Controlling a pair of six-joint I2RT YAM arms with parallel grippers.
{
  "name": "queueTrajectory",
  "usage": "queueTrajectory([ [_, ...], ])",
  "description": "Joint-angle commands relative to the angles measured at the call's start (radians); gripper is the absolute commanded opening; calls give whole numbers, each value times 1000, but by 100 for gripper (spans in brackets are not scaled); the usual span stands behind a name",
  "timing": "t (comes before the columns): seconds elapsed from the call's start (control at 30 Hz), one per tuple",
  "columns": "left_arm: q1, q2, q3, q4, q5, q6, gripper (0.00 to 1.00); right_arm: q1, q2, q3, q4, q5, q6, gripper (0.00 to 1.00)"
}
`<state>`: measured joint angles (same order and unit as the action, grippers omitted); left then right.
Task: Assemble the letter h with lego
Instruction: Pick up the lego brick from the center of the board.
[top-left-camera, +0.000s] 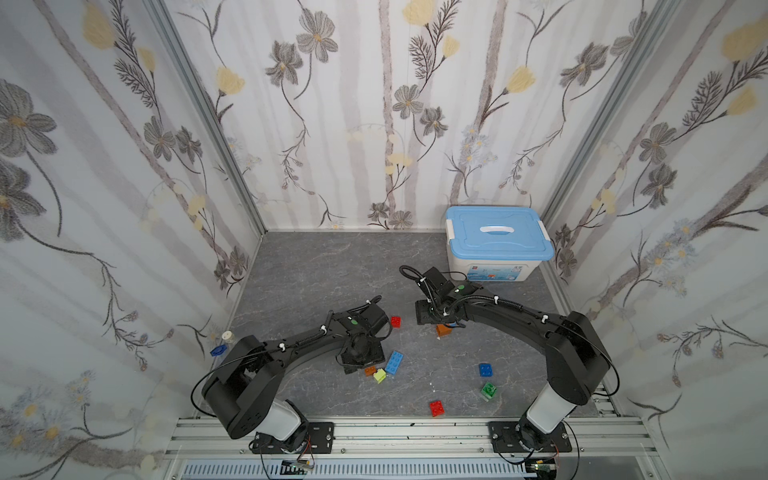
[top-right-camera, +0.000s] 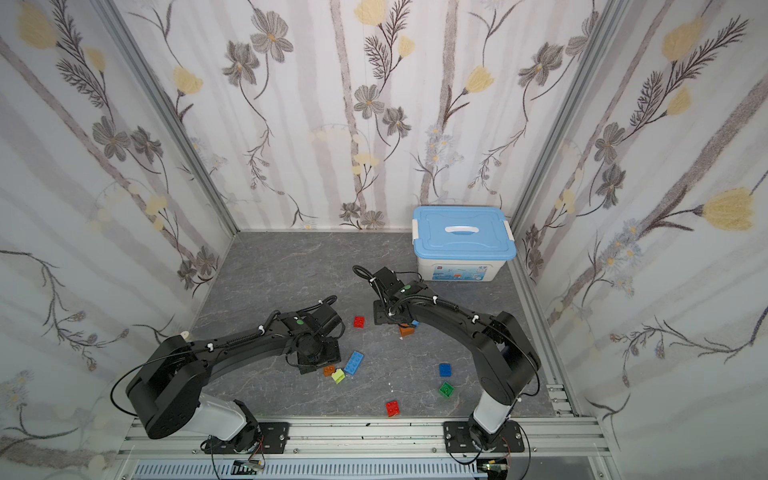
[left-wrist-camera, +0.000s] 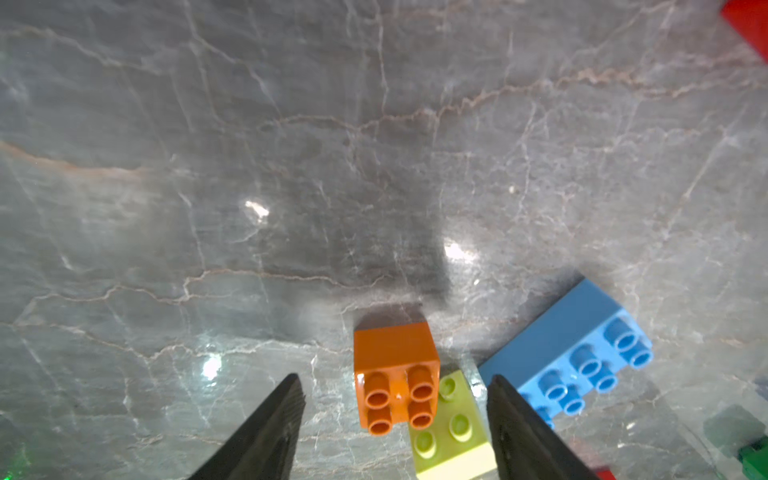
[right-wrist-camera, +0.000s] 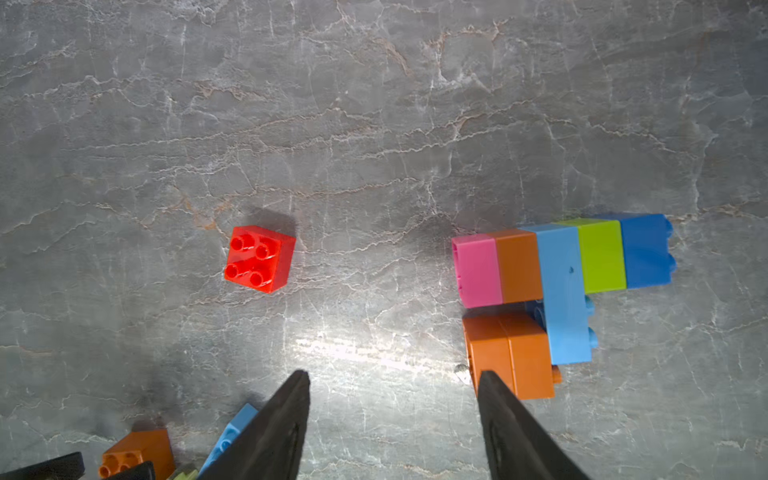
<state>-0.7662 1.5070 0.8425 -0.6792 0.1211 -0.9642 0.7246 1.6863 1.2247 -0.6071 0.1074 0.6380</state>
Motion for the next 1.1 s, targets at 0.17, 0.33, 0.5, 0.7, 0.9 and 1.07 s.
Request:
queueTrajectory([
  [0.17, -2, 85, 2, 13, -3, -110, 57, 2, -68, -42, 45, 24, 6, 65],
  [0.33, -7, 88, 15, -8, -37, -118, 41, 1, -116, -66, 46, 44, 0, 65],
  [0.5, -7, 90, 77, -74, -100, -77, 34, -4, -137, -86, 48, 58, 1, 65],
  [0.7, 1, 95, 248, -189, -201, 107, 29, -24, -189, -129, 37, 72, -9, 66],
  [0.9, 13, 229, 477, -233, -230, 325, 28, -81, -270, -198, 43, 73, -11, 66],
  [1.07, 21, 432, 674, -285, -238, 439, 27, -111, -355, -251, 38, 74, -29, 66],
])
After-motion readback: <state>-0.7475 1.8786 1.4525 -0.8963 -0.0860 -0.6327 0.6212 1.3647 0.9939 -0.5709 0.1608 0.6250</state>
